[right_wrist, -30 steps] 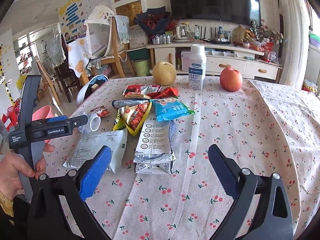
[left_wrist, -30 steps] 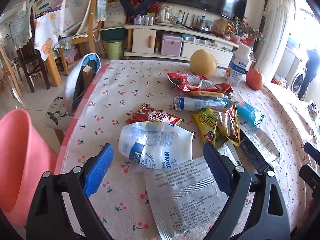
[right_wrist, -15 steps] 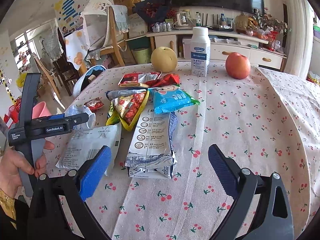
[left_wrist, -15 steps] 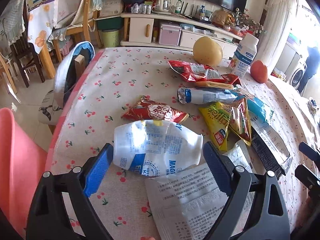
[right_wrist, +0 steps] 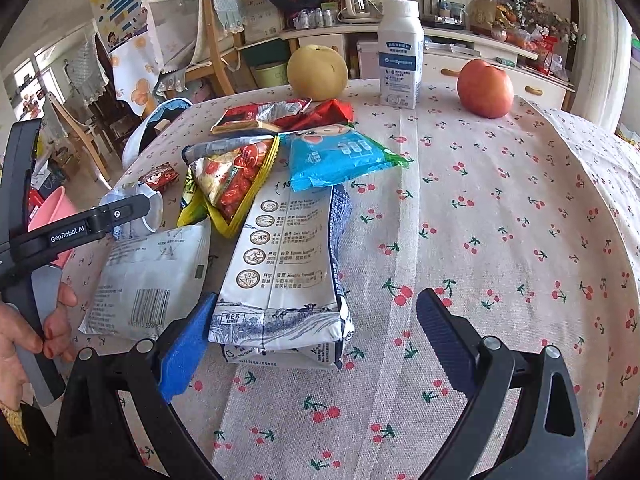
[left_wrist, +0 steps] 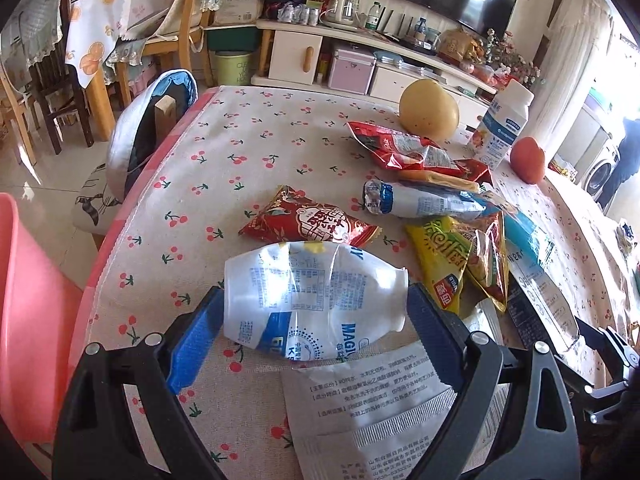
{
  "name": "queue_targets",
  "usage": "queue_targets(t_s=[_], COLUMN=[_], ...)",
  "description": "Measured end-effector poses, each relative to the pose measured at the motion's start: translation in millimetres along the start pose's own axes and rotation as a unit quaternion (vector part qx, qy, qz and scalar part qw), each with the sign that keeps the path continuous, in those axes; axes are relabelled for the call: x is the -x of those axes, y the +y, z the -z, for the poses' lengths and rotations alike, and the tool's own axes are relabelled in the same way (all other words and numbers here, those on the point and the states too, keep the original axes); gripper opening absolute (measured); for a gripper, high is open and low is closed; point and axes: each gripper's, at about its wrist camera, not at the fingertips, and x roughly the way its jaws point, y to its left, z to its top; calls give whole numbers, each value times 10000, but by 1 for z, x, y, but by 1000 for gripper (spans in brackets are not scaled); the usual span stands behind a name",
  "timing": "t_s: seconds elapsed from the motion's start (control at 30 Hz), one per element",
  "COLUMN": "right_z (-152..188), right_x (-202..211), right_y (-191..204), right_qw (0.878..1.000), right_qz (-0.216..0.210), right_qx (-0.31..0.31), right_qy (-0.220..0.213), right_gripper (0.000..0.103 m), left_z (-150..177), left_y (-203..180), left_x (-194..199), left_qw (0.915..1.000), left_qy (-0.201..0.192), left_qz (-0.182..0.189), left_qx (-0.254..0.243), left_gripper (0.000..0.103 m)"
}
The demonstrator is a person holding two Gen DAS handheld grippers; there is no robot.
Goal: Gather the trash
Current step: 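Grasp the crumpled white plastic bottle with the left gripper while the right grasps the white printed packet, then carry both items over the pink bucket and open both grippers to drop them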
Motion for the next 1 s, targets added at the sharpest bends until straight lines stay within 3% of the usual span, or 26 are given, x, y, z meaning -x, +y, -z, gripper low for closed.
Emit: queue_targets(t_s=[0.53, 0.57, 0.63, 0.73, 1.0], right_z=[0, 0, 0, 2, 6], right_x=[0, 0, -1, -1, 8], right_y=[13, 13, 13, 11, 9], right_qw=[9989, 9987, 9986, 9989, 9995], right_qz=[186, 208, 203, 158, 10], right_qx=[418, 442, 473, 440, 318], right_qy=[-128, -130, -70, -33, -89], right_gripper=[96, 93, 70, 60, 60], left_z=[5, 5, 4, 4, 1], left_y=[-4, -5, -5, -4, 6], left_x=[5, 7, 9, 13, 31], left_qw=[9999, 9999, 9998, 9997, 9988], left_qy=[-106, -121, -154, -207, -400], left_qz=[-96, -103, -101, -96, -1], left_qx=[20, 31, 56, 80, 284], left_gripper=[89, 88, 88, 88, 88])
